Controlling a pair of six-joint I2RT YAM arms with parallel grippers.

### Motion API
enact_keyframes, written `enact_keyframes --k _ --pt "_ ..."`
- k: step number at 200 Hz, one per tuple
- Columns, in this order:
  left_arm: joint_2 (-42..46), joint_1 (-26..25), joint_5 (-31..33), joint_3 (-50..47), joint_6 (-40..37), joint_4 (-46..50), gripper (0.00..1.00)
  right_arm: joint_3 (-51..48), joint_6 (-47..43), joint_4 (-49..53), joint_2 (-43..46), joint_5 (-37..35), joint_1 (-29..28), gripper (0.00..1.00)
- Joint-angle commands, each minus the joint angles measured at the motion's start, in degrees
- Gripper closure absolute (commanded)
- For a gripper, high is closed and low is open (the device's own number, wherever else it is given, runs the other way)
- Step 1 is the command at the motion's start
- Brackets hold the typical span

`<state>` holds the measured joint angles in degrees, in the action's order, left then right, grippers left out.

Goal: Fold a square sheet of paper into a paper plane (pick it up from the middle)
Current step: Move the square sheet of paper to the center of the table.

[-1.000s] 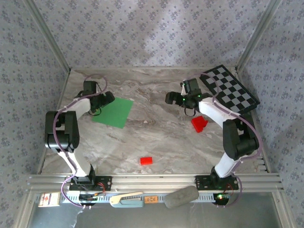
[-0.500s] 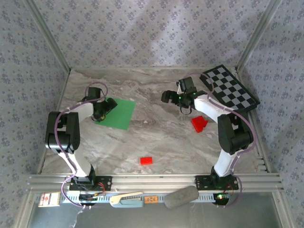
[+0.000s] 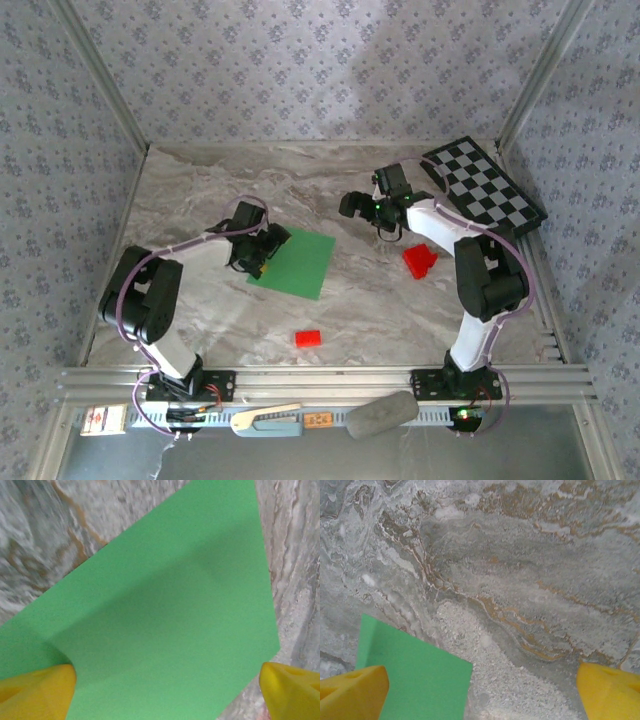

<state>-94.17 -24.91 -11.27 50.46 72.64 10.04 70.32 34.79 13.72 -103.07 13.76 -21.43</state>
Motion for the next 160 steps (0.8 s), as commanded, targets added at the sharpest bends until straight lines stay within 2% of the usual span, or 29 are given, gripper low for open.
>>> enact_keyframes --k 1,39,88,134,160 --pt "1.92 0.04 -2.77 0.69 1.62 2.20 0.05 -1.42 3.67 2.30 1.24 3.82 -0.81 0.05" --pt "4.08 0.59 1.23 7.71 -12.67 13.84 0.04 -0.95 6.69 5.17 -0.54 6.77 -5.96 0.19" --pt "2.51 2.93 -1.46 7.94 -15.99 13.08 0.04 4.48 8.39 5.80 -8.14 7.81 -10.90 0.38" --pt "1.28 4.07 -2.24 8.41 -17.05 12.93 0.04 12.13 6.23 10.35 -15.27 7.71 -12.76 0.42" --pt "0.68 4.16 -2.44 8.93 -17.94 13.22 0.04 14.58 5.01 14.12 -17.90 4.59 -12.76 0.42"
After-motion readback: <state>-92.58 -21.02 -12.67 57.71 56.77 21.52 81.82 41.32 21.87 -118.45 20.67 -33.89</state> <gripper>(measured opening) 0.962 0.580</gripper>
